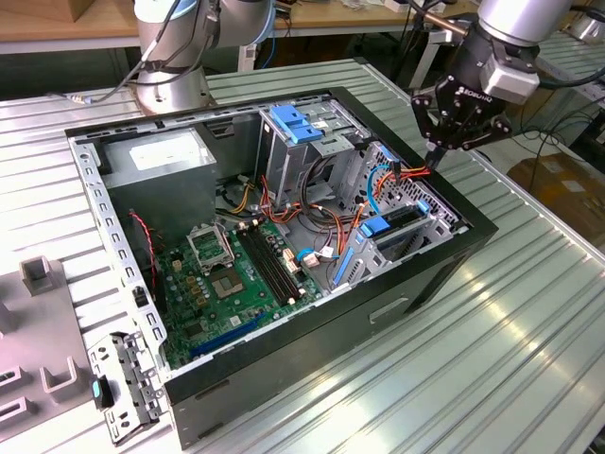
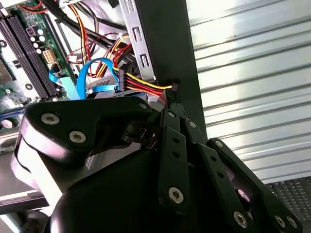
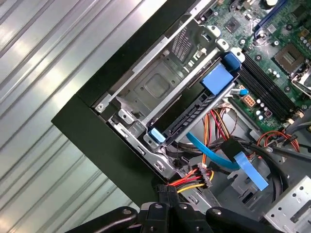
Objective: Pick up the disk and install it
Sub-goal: 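Insert the first disk wire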
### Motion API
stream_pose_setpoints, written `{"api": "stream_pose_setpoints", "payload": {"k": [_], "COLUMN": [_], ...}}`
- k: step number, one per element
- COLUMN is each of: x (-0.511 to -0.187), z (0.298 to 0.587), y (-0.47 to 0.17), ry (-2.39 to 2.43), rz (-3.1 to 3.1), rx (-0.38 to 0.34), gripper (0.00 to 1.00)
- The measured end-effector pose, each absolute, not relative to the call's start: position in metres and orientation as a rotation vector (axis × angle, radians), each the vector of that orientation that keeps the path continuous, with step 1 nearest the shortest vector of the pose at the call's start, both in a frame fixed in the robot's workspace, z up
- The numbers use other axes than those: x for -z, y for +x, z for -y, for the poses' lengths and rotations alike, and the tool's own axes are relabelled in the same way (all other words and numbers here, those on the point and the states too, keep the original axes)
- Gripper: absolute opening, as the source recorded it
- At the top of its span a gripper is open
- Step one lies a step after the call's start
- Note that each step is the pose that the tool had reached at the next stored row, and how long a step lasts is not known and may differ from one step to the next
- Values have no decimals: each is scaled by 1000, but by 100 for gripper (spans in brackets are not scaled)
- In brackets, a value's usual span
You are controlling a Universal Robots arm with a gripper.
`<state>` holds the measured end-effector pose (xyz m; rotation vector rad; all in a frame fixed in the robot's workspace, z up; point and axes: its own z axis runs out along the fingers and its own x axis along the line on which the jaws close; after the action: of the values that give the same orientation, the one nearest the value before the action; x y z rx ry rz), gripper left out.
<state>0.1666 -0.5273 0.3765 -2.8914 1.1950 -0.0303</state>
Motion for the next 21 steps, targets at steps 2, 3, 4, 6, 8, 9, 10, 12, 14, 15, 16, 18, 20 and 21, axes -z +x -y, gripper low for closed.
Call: {"api": "stream_pose_setpoints", "payload": {"k": [2,3,4,6,8,9,10,12,14,15,16,18,20,21], "x": [-377,-377,-377,-377,-377,-377,-377,-377,-377,-377,-376,-376,-375,-375], "z": [527,527,527,527,527,527,527,527,527,527,527,527,526,525], "y": [167,167,167,167,167,167,167,166,166,165,165,164,164,164], "ry": [-2909,-2918,-2928,-2946,-2975,-2996,-3016,-3033,-3069,-3077,-3078,-3078,-3076,-3076], "rz": [-1135,-1111,-1081,-1027,-931,-876,-831,-807,-781,-776,-773,-773,-772,-772], "rx": [50,51,53,54,59,63,68,74,88,90,91,91,91,91], "gripper": [11,11,11,11,11,17,17,18,25,25,26,32,32,32]}}
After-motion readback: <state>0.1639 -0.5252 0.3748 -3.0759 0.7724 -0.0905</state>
